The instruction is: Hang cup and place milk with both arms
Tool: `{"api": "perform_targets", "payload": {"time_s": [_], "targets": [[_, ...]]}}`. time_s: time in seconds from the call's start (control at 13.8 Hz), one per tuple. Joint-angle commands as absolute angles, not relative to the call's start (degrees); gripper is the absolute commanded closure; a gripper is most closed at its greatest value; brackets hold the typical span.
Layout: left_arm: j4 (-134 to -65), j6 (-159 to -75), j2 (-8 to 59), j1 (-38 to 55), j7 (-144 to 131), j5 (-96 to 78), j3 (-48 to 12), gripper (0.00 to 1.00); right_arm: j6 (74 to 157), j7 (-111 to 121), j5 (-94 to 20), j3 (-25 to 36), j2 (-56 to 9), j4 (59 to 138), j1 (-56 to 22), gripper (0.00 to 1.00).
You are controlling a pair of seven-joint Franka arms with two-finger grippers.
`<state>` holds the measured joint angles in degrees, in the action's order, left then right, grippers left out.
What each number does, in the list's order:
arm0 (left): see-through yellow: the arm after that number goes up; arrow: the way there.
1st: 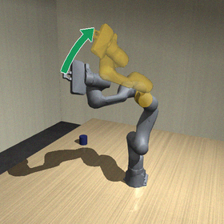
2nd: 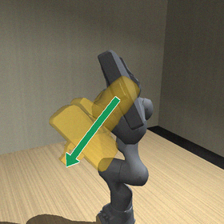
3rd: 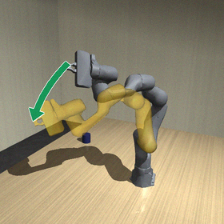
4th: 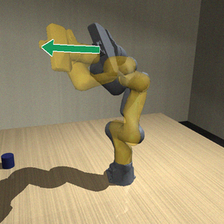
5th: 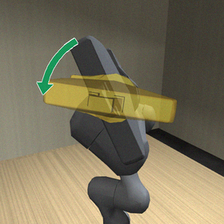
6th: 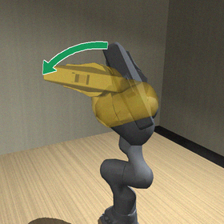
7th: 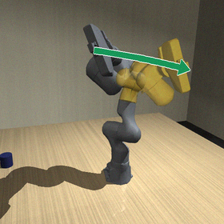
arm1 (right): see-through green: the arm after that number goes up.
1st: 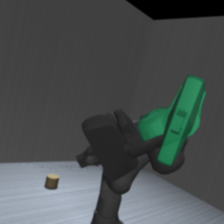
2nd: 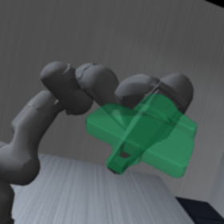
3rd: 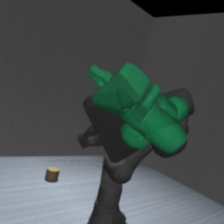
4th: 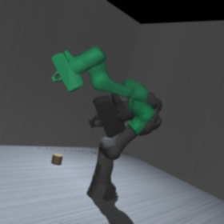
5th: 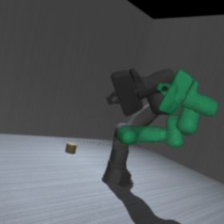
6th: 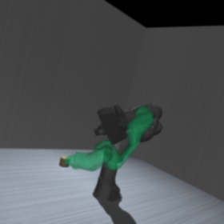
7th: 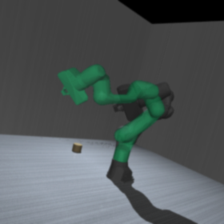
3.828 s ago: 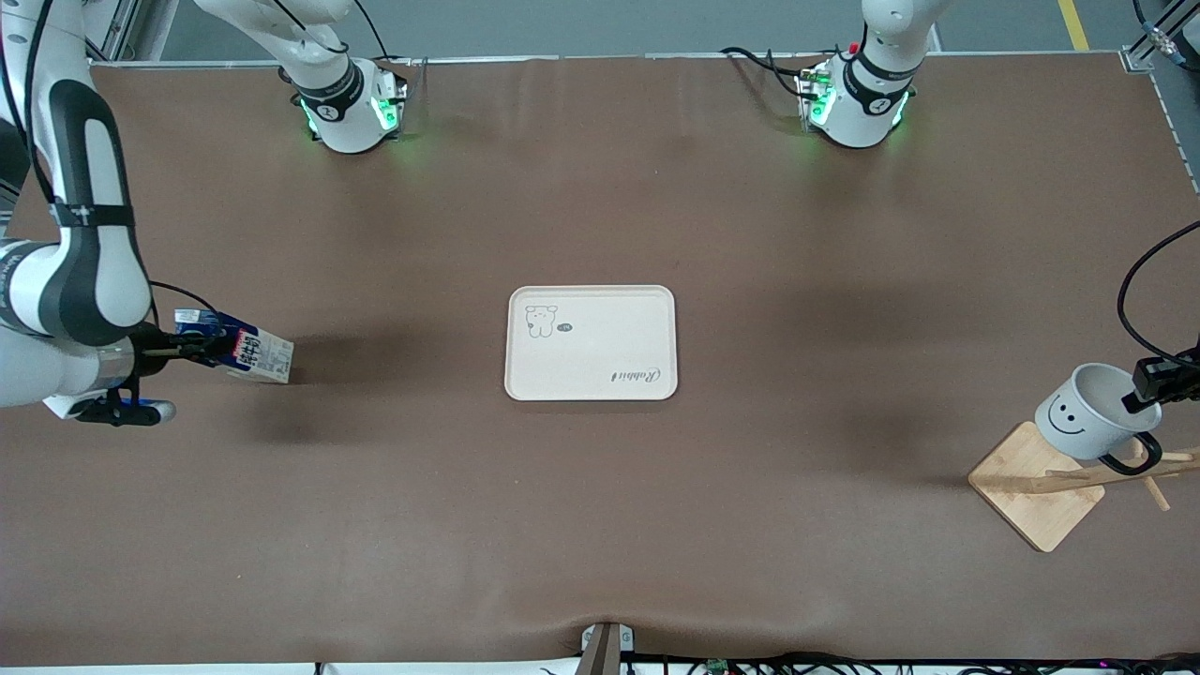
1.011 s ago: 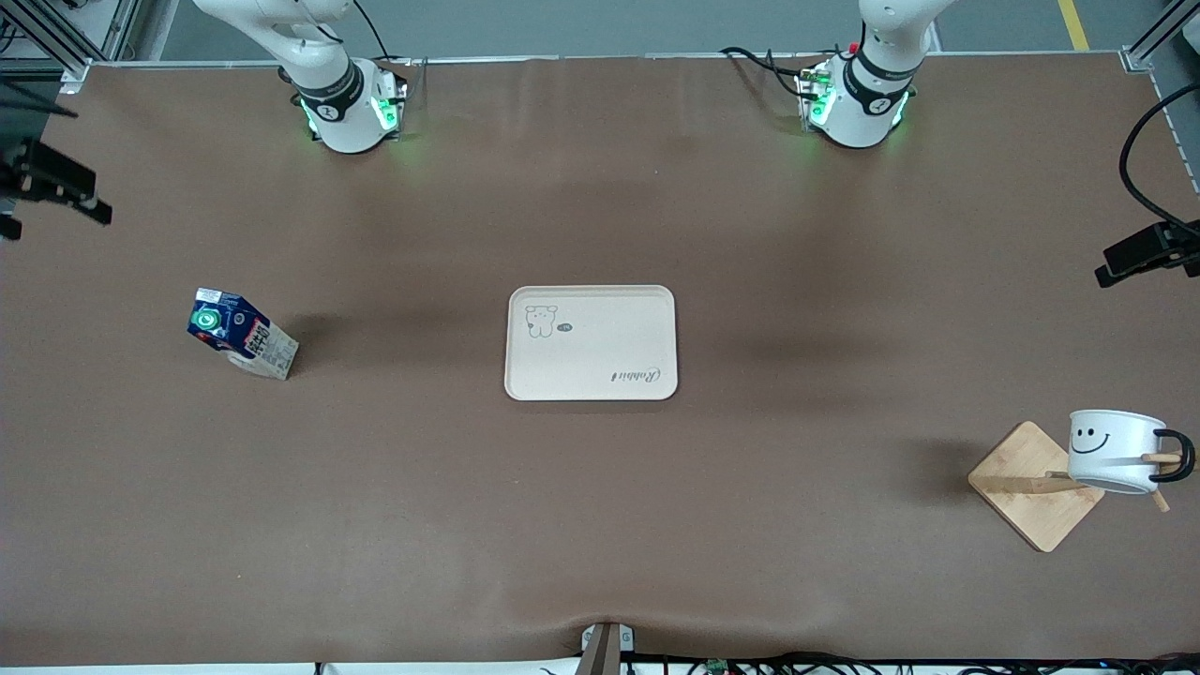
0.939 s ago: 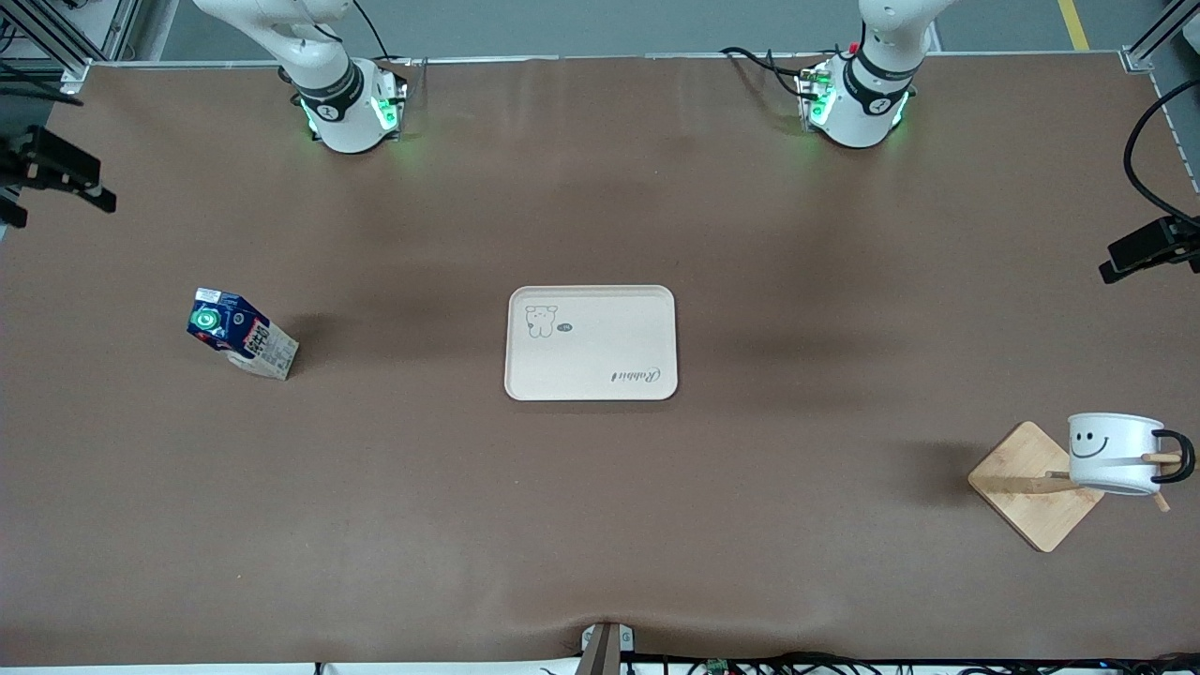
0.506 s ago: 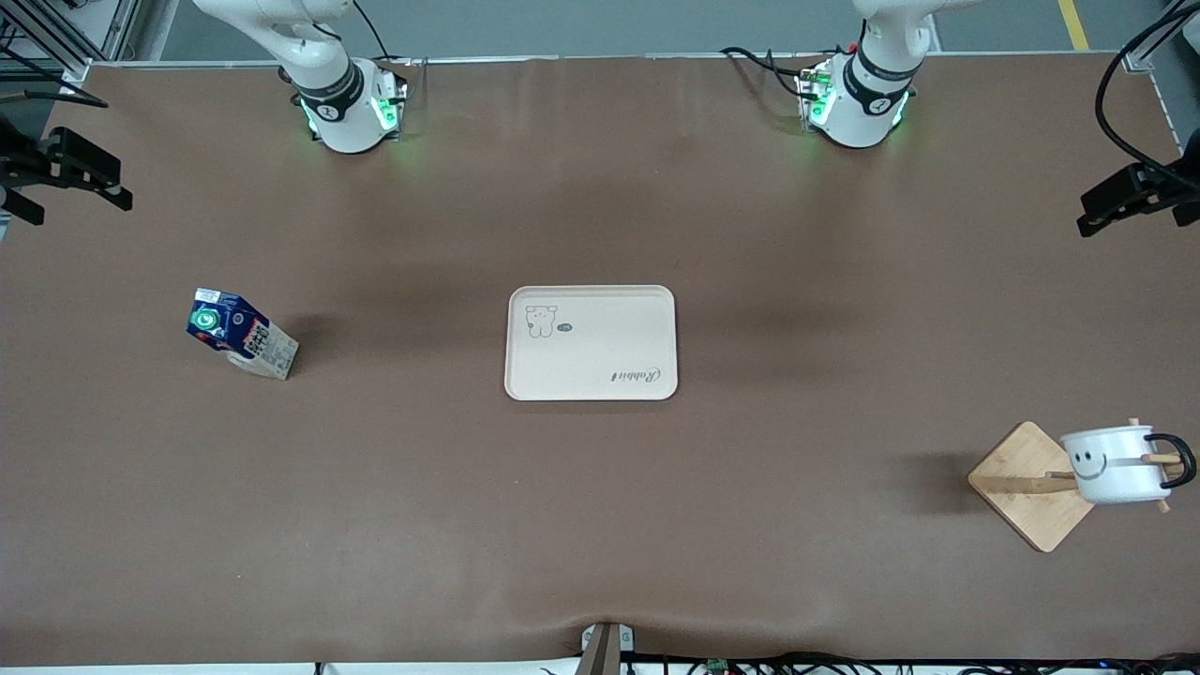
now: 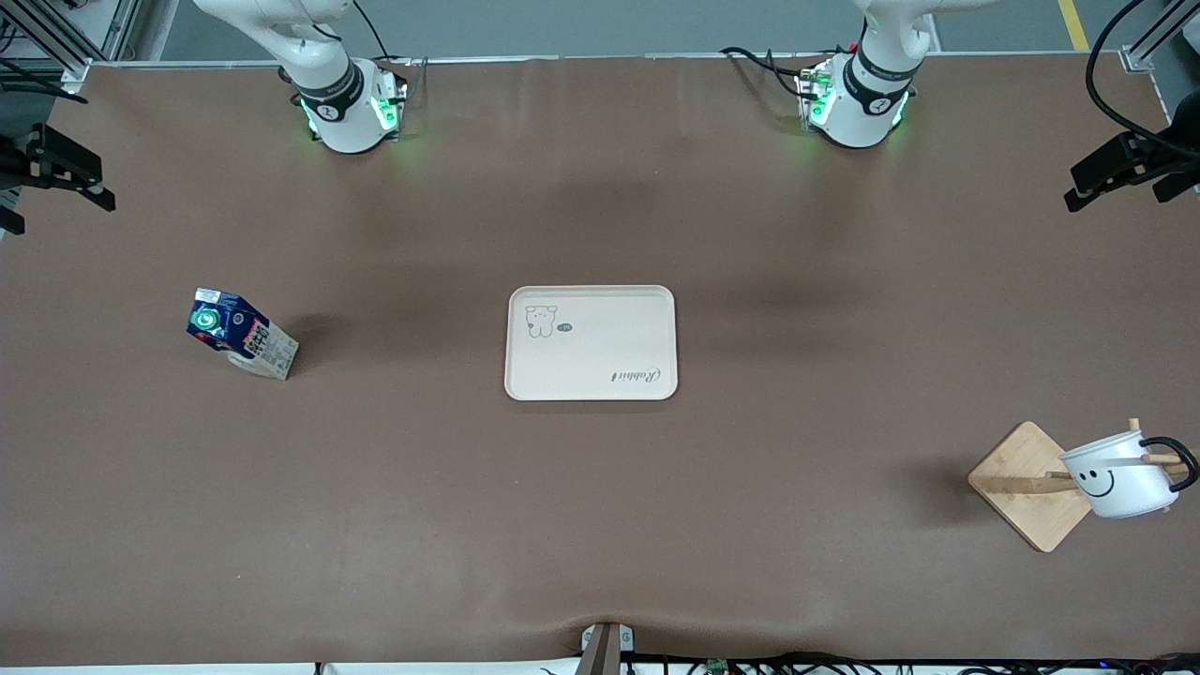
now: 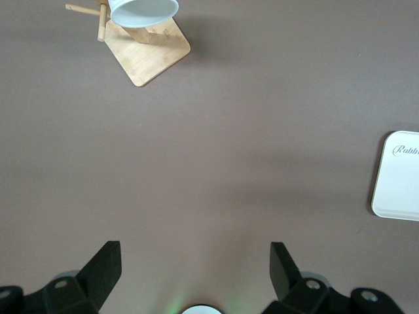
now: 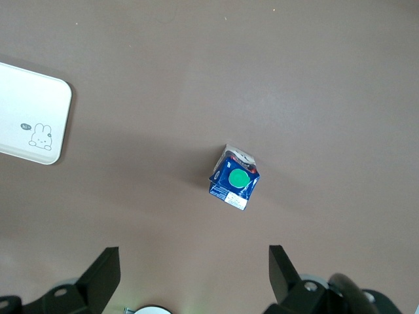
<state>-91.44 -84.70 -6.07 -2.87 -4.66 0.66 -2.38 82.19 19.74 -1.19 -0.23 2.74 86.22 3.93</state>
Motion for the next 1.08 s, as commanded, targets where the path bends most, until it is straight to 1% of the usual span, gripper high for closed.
{"api": "perform_targets", "payload": {"time_s": [0.0,0.22,0.58,0.79,1.01], "targets": [[-93.2,-86.1,-6.8,-2.4,-5.4,0.3,-3.2,0.00,80.6,20.0,-0.8,-0.6,2.2,84.9,4.7,0.00],[-93.3,-85.6,-6.8,-2.4,-5.4,0.8,-3.6,0.00,79.3,9.1,-0.8,-0.9,2.3,84.9,4.2,0.00],[-92.5,-84.5,-6.7,-2.4,-5.4,0.9,-4.6,0.00,79.0,9.1,-0.7,-0.9,1.9,84.6,4.0,0.00],[-89.0,-84.5,-4.5,-2.3,-5.4,0.9,-4.6,0.00,78.9,9.1,-0.6,-0.9,2.0,84.6,4.2,0.00],[-87.8,-84.4,-3.4,-2.0,-5.5,1.0,-4.7,0.00,78.9,9.1,-0.8,-0.8,2.0,84.6,4.3,0.00]]}}
